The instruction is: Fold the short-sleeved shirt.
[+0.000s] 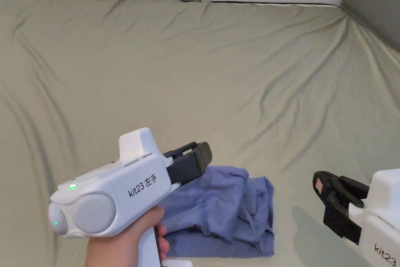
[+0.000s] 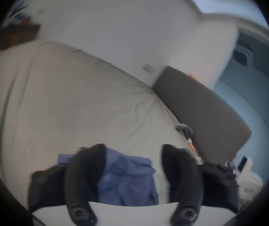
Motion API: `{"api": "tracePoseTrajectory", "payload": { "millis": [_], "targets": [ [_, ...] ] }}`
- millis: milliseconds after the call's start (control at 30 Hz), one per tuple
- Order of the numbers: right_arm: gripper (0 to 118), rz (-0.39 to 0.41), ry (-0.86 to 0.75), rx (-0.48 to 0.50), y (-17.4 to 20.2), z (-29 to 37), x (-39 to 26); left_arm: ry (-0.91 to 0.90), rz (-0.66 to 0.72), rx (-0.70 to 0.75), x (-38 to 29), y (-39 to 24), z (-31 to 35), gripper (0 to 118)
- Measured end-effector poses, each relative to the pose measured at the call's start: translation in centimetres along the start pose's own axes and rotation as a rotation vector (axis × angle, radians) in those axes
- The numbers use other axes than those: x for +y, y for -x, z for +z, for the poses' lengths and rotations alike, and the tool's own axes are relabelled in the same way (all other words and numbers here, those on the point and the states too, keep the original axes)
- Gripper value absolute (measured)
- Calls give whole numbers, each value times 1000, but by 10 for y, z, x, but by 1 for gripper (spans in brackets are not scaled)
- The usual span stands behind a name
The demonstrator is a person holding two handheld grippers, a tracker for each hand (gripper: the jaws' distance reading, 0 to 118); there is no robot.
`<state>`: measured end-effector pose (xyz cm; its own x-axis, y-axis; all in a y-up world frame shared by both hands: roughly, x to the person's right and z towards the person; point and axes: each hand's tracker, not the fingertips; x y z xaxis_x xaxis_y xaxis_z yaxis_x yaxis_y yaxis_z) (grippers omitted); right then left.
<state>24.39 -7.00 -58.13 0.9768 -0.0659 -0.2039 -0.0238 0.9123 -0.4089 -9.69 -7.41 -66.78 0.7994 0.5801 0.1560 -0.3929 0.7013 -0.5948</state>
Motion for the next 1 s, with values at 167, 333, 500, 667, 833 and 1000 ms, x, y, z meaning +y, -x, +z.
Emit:
{"api": "tracePoseTrajectory", "payload": {
  "millis": [167,333,500,667,833,1000],
  "targets": [
    [2,-4,3,0,-1,1,0,166,147,-12,-44,32,-40,2],
    [2,-22,14,-8,-8,-2,-3,191,232,-141,-104,16,-62,2],
    [2,-22,24,-3,-8,-3,-6,182,266,-154,-126,8,-81,1],
    [2,-83,59,99,-3,-28,-7,164,113,-117,-106,-5,-57,1],
    [2,-308,216,457,2,-108,-28,88,-35,-104,-78,-12,-7,7],
    [2,-411,388,581,-6,-164,-69,48,-188,-10,-52,12,26,114]
  ]
}}
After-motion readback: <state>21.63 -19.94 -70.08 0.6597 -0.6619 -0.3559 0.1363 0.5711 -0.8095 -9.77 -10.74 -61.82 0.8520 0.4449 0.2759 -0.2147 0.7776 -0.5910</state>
